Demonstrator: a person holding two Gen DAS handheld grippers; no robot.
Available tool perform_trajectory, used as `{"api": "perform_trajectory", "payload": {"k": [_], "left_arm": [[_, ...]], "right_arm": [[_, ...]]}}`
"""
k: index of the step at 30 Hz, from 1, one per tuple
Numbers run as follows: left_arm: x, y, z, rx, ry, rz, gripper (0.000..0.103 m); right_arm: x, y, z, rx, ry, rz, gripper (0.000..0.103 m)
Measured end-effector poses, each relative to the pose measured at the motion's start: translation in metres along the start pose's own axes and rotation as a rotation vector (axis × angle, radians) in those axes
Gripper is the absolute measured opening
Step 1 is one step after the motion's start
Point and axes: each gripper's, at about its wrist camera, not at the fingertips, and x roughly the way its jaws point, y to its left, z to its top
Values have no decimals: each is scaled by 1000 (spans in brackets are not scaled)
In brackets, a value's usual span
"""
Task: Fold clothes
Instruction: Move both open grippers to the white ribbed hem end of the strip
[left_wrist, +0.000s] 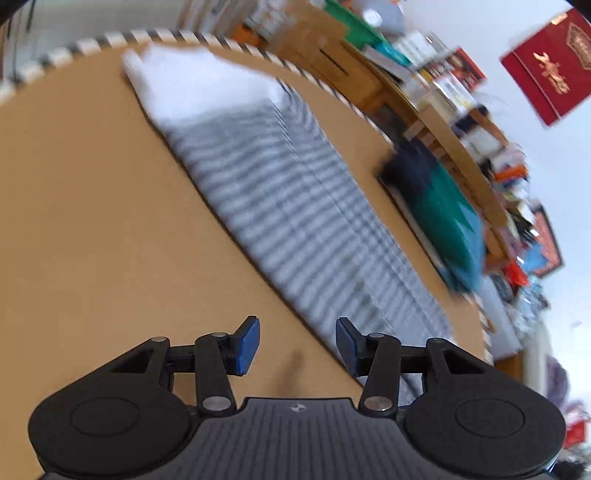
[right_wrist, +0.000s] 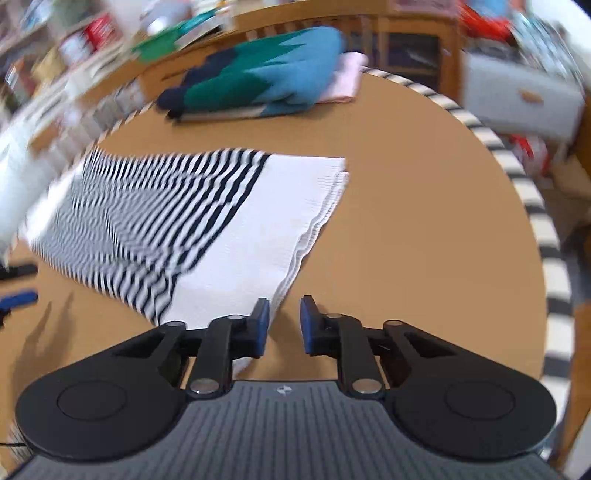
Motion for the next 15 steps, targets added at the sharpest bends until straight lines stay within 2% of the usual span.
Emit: {"api": "perform_trajectory", "payload": {"k": [2, 4, 7, 8, 12, 15], "left_arm": [[0, -17, -30, 7, 37, -34, 51], [3, -32, -55, 24, 74, -67, 51], [12, -53, -85, 32, 117, -108, 52], [15, -59, -94, 28, 125, -113, 52], [25, -78, -124, -26, 97, -63, 54], [31, -92, -140, -84, 22, -2, 54]], "right_arm": [[-4, 9, -5, -129, 16, -17, 19], [-8, 9, -6, -204, 40, -27, 19], [-25, -12, 5, -118, 7, -7, 21], [-28, -18, 13, -124, -8, -3, 21], [-25, -39, 49, -201, -40, 56, 26], [-9, -54, 79, -271, -23, 161, 28]]}}
